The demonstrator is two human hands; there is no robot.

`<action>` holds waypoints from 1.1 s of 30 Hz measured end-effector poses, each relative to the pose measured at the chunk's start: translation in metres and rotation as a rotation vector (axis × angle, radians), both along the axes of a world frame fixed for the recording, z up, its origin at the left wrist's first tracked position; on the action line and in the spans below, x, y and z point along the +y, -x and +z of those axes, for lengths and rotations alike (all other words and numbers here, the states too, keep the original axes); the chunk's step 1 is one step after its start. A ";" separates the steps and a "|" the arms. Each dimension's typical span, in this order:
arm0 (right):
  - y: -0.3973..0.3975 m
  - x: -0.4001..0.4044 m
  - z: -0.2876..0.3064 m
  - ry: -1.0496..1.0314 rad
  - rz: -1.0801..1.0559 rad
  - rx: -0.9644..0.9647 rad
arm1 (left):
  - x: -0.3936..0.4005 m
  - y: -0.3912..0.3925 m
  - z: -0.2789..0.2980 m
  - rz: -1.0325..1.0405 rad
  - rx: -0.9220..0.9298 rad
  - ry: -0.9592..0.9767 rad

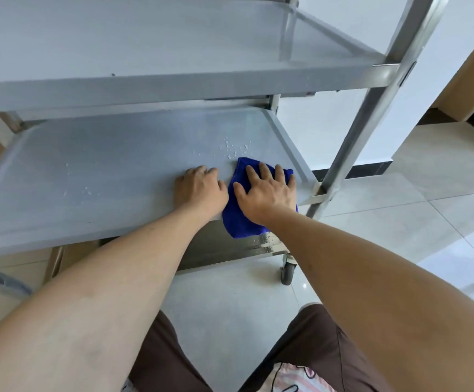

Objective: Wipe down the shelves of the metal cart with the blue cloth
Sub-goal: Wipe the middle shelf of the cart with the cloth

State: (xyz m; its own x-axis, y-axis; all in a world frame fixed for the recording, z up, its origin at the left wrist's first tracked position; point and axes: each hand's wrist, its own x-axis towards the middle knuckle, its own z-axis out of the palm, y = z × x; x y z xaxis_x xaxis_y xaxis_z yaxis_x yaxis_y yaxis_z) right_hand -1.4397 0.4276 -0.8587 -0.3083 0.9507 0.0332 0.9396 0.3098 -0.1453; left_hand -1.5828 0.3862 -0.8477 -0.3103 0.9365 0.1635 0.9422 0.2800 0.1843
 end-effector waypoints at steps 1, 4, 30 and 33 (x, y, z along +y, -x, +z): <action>0.000 0.004 0.000 -0.004 0.006 -0.009 | 0.001 -0.001 -0.002 0.008 0.018 -0.013; -0.001 0.012 0.008 0.017 0.024 -0.039 | 0.001 -0.003 -0.008 0.013 0.053 -0.034; 0.001 0.052 0.005 0.132 0.154 -0.057 | 0.019 -0.019 -0.008 0.105 0.155 -0.048; 0.008 0.068 0.005 0.146 0.158 -0.056 | 0.018 -0.016 -0.011 0.053 0.121 -0.074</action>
